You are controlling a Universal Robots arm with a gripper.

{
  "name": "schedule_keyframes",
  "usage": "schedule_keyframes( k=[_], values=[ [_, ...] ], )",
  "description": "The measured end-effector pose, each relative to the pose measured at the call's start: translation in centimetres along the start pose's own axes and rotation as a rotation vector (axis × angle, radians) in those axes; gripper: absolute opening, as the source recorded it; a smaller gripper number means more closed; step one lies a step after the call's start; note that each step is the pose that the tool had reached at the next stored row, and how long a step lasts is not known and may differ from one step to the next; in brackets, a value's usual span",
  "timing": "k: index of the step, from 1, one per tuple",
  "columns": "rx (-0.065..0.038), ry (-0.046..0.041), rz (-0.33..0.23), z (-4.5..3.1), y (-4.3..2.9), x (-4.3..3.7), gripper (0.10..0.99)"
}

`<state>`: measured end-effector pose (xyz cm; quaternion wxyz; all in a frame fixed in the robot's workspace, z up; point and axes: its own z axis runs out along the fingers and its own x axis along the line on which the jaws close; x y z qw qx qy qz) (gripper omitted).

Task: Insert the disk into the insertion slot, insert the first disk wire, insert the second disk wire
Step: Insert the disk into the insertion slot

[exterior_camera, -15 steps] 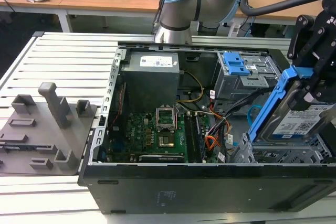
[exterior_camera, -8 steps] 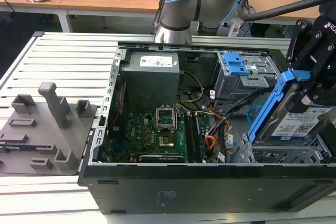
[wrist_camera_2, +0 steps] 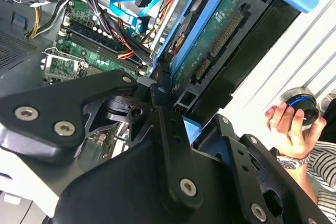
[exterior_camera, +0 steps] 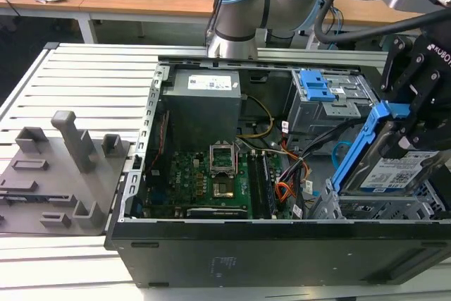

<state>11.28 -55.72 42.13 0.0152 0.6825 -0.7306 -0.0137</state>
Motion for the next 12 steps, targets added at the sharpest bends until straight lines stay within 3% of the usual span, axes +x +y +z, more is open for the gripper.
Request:
schedule_keyframes(
  k=[12],
  values=[
    [0.000, -0.0001, 0.000, 1.80, -0.07, -0.01, 0.365]
  ],
)
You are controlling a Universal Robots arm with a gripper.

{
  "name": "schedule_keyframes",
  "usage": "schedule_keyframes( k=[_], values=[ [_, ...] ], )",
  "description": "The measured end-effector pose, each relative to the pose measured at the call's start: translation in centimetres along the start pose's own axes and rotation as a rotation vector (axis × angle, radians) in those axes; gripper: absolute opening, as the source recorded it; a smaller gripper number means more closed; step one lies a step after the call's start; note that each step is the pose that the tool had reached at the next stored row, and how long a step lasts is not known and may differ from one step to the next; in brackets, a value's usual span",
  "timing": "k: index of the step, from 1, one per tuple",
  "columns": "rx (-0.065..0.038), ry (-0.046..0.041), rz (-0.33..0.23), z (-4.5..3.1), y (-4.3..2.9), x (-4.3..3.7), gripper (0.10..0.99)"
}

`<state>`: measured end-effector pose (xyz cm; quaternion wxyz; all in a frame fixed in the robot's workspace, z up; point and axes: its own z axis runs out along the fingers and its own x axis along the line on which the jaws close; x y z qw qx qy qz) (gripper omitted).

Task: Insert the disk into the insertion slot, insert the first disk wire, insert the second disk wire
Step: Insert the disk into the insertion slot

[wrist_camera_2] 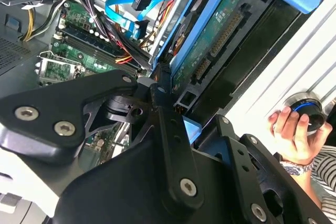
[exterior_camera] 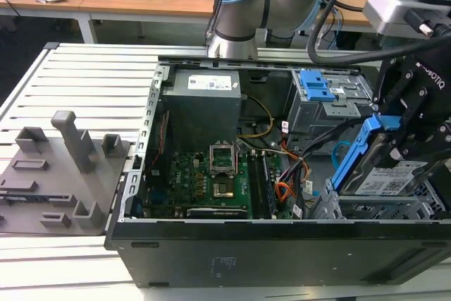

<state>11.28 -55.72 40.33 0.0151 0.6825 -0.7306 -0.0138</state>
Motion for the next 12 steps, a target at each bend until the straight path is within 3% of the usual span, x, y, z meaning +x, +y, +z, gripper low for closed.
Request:
schedule_keyframes(
  k=[8, 12],
  values=[
    [0.000, 0.0002, 0.000, 1.48, -0.06, -0.01, 0.365],
    [0.000, 0.0002, 0.000, 1.61, -0.06, 0.00, 0.365]
  ],
)
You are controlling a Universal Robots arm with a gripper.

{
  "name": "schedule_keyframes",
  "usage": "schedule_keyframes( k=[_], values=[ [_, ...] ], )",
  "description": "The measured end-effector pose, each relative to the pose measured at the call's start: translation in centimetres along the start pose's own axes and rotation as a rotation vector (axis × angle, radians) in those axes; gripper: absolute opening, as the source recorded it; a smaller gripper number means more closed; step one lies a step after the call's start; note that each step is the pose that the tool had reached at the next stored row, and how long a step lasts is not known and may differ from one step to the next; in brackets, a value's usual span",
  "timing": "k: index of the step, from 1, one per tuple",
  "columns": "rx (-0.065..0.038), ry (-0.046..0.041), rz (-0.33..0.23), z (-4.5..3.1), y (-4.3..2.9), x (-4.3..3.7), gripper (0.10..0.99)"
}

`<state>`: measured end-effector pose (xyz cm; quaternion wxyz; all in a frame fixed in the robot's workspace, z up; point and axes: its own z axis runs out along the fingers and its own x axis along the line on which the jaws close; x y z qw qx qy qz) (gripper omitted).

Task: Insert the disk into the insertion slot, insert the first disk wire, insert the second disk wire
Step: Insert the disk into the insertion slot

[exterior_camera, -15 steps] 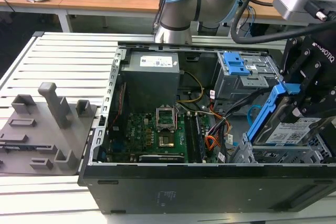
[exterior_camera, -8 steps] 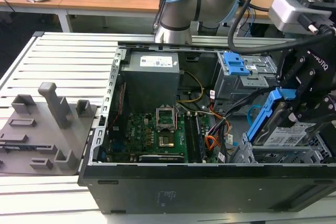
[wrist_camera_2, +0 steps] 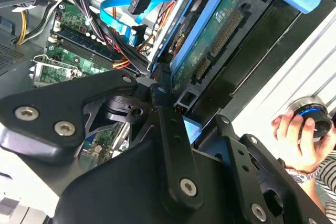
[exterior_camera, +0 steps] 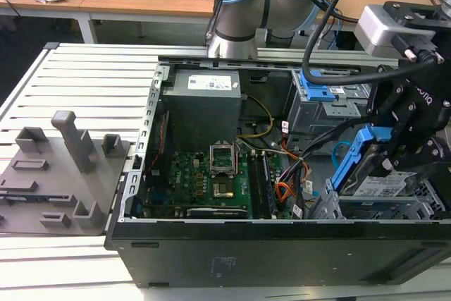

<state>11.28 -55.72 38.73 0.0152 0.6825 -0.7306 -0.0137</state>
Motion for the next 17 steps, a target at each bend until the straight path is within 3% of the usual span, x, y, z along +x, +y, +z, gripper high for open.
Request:
schedule_keyframes(
  k=[3, 4, 8, 12, 13, 14, 17],
  values=[
    [0.000, 0.0002, 0.000, 0.00, 0.00, 0.00, 0.365],
    [0.000, -0.0002, 0.000, 0.02, 0.00, 0.00, 0.439],
    [0.000, 0.0000, 0.000, 0.02, 0.00, 0.00, 0.439],
    [0.000, -0.0001, 0.000, 0.03, 0.00, 0.00, 0.176],
    [0.000, -0.0001, 0.000, 0.03, 0.00, 0.00, 0.176],
    [0.000, -0.0001, 0.000, 0.04, 0.00, 0.00, 0.118],
    [0.000, 0.0000, 0.000, 0.04, 0.00, 0.00, 0.106]
  ],
)
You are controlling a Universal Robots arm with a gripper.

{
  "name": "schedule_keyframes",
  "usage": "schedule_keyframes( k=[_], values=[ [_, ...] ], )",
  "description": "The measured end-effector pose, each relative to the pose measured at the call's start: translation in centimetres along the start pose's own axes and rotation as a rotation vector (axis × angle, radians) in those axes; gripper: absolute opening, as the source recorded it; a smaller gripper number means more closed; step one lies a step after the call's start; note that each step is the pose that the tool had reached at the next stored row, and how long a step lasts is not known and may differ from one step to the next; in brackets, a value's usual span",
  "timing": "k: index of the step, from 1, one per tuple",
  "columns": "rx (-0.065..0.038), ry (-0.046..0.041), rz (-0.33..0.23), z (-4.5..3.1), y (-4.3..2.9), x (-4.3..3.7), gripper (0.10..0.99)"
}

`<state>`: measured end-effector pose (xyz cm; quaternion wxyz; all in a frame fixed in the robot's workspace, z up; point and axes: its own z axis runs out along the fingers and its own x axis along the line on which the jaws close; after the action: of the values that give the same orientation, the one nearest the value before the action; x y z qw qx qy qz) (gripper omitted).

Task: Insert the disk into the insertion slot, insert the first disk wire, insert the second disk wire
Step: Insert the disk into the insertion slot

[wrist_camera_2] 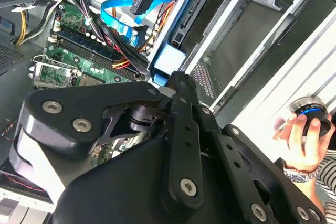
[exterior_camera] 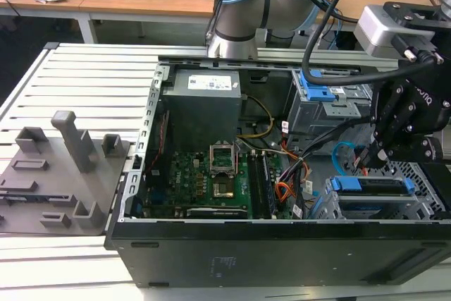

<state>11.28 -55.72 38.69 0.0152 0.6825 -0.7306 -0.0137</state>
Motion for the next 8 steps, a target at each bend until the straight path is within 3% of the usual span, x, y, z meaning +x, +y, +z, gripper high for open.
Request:
schedule_keyframes(
  k=[8],
  values=[
    [0.000, -0.0001, 0.000, 0.02, -0.01, 0.00, 0.106]
  ],
)
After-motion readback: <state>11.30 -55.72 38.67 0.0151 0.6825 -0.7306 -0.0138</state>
